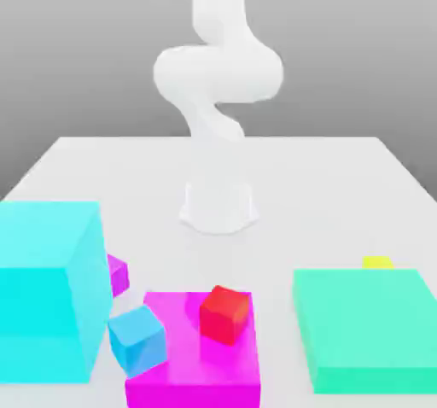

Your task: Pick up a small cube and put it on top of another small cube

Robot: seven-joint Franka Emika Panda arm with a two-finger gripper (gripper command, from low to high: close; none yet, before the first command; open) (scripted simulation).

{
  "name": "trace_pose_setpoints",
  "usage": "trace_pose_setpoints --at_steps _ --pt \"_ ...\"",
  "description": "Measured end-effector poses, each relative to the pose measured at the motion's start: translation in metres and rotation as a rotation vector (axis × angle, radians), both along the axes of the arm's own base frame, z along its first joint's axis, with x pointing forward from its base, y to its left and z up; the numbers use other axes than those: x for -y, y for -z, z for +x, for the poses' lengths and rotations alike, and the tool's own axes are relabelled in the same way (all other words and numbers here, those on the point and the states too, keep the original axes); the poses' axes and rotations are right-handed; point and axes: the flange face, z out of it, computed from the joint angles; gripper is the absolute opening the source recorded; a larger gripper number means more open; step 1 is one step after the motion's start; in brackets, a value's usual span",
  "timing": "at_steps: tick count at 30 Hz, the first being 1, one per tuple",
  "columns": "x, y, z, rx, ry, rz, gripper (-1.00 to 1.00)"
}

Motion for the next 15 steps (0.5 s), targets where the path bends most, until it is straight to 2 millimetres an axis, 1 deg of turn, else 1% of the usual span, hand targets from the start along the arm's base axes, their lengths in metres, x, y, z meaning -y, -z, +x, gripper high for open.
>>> trace_pose_setpoints --at_steps 1,3,5,7,9,11,13,15 --pt "-0.018 0.024 0.012 -0.035 0.006 -0.005 0.00" --pt "-0.052 0.074 0.030 -0.102 0.015 -0.015 0.00" --pt "-0.083 0.123 0.040 -0.165 0.021 -0.023 0.00" --pt "-0.112 0.173 0.043 -0.227 0.023 -0.030 0.00" --pt "-0.139 0.224 0.038 -0.289 0.023 -0.034 0.00" --pt "-0.164 0.272 0.026 -0.352 0.019 -0.035 0.00" --pt "-0.187 0.318 0.007 -0.414 0.013 -0.033 0.00" --pt "-0.207 0.359 -0.018 -0.477 0.006 -0.028 0.00"
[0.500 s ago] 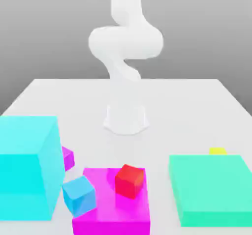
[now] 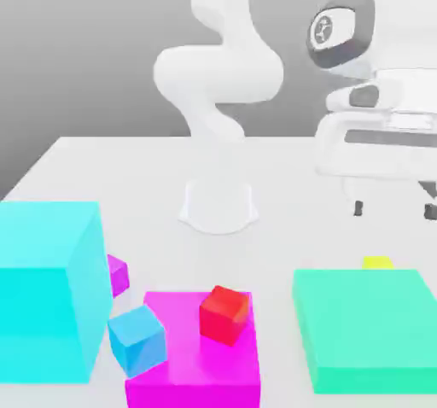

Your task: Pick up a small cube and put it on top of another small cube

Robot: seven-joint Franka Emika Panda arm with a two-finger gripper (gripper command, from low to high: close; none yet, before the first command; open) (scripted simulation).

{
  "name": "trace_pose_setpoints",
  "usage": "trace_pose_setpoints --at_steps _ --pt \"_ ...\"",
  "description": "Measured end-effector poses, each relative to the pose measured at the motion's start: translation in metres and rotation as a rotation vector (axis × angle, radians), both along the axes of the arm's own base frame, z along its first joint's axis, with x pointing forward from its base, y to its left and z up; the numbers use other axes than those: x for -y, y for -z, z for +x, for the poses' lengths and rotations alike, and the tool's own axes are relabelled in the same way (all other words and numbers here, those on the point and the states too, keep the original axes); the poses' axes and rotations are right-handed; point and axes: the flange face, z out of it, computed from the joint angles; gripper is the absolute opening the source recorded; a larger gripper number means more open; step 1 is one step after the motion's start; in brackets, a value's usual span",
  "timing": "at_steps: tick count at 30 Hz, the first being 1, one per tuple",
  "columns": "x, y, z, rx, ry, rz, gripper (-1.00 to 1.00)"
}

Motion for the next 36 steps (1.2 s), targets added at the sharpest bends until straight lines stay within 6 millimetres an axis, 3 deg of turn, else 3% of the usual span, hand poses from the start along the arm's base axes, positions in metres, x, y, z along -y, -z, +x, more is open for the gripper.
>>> trace_pose_setpoints --at_steps 4,6,7,20,21,28,36 --pt "-0.036 0.070 -0.068 -0.132 -0.023 0.021 0.00" --pt "-0.049 0.097 -0.109 -0.202 -0.036 0.035 0.00" --pt "-0.051 0.105 -0.119 -0.224 -0.031 0.042 0.00" --pt "-0.054 0.170 -0.128 -0.246 -0.018 0.055 0.00" --pt "-0.053 0.176 -0.129 -0.246 -0.019 0.050 -1.00" --pt "-0.052 0.177 -0.129 -0.246 -0.020 0.051 -1.00" --pt "-0.058 0.135 -0.126 -0.243 -0.017 0.067 -1.00"
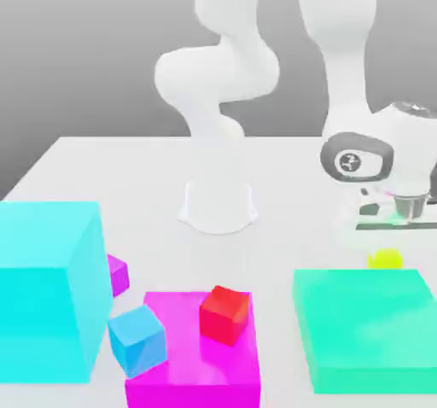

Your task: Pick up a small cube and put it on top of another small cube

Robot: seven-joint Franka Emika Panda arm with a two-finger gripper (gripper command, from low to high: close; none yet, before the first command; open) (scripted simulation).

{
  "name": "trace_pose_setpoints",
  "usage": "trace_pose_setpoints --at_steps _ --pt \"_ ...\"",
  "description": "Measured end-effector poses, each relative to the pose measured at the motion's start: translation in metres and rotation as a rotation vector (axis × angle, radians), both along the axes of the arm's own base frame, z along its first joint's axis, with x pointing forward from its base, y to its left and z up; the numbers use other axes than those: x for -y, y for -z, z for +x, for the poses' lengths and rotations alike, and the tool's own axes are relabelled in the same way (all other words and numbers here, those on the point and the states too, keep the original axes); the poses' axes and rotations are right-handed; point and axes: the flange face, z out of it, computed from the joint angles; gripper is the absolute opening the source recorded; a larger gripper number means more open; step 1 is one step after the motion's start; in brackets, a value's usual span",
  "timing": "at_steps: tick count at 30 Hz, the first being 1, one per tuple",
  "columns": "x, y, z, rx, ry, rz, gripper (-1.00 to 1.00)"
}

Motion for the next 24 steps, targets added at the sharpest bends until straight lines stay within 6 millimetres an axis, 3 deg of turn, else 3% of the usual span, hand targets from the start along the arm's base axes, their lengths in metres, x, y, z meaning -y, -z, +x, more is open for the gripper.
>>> trace_pose_setpoints --at_steps 5,6,7,11,14,18,20,22,23,24 --pt "0.005 -0.019 -0.002 0.000 -0.004 -0.013 -1.00" --pt "0.009 -0.023 0.003 0.001 0.009 -0.020 -1.00" --pt "0.021 -0.029 0.023 0.007 0.069 -0.034 -1.00" --pt "0.113 -0.064 0.126 0.017 0.428 -0.081 -1.00" --pt "0.182 -0.101 0.173 0.011 0.651 -0.083 -1.00" --pt "0.274 -0.154 0.206 -0.008 0.911 -0.034 -1.00" --pt "0.292 -0.144 0.209 -0.010 0.957 -0.023 -1.00" --pt "0.298 -0.120 0.210 -0.011 0.971 -0.019 -1.00" --pt "0.298 -0.110 0.210 -0.011 0.971 -0.018 1.00" --pt "0.298 -0.110 0.210 -0.011 0.972 -0.018 1.00"
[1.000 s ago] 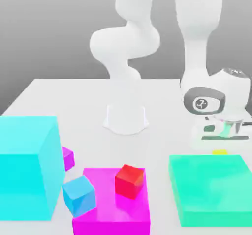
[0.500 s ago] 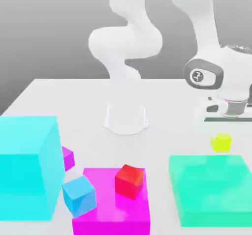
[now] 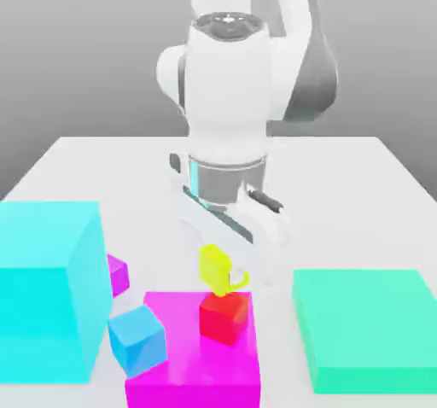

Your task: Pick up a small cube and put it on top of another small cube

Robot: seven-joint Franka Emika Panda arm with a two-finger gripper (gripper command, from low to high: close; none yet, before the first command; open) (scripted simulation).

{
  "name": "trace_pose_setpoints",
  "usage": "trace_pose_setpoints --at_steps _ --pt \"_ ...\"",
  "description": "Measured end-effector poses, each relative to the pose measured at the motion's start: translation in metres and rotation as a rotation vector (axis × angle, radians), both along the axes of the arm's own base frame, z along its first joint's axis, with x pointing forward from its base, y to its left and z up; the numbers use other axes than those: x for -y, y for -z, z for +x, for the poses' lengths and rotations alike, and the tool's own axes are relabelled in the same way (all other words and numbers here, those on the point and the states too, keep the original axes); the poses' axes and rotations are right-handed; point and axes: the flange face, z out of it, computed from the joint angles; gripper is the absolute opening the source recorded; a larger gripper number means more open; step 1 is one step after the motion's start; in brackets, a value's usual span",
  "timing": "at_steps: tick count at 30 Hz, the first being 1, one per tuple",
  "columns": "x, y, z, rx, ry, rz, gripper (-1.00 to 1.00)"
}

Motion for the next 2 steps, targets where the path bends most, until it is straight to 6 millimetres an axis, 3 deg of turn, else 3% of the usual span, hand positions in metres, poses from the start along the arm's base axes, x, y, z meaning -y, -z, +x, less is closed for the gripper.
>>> trace_pose_setpoints --at_steps 2 --pt "-0.0001 0.0000 0.0000 0.000 0.000 0.000 1.00"
